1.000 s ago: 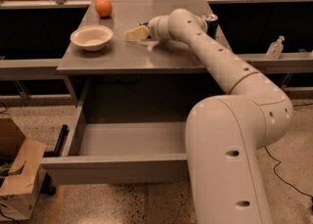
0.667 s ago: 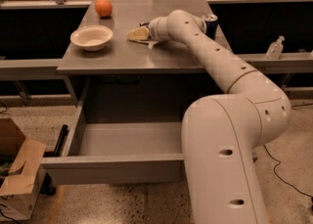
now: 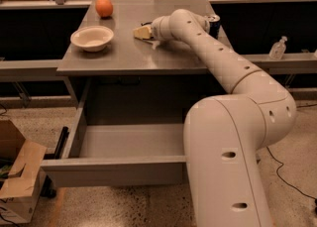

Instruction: Place rxbar blueberry into top drawer

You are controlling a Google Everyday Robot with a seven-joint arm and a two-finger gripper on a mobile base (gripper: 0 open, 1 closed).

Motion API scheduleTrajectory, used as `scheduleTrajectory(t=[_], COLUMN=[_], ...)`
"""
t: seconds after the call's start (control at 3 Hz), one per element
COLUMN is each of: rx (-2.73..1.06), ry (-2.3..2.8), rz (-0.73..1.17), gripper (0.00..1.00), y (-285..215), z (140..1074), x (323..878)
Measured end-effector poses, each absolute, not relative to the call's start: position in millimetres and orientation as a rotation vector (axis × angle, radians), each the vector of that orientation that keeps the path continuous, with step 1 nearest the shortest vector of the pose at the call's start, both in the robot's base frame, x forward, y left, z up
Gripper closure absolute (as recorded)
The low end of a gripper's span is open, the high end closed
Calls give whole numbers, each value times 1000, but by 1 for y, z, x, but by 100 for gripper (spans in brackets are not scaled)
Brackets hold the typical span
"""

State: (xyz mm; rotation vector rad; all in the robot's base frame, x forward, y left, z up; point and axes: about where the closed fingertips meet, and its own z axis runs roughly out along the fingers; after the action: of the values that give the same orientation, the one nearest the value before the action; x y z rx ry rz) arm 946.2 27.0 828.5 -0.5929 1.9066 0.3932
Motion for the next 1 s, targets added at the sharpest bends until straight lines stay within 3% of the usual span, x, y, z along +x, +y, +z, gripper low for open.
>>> scheduleTrajectory(t=[0.33,0.67,1.0], rx=[-593,-593,-642], ry=[1906,1906,1962], rz=[393,393,397], gripper=[92,100,100], y=[27,27,30], z=[835,837,830], x=[946,946,908])
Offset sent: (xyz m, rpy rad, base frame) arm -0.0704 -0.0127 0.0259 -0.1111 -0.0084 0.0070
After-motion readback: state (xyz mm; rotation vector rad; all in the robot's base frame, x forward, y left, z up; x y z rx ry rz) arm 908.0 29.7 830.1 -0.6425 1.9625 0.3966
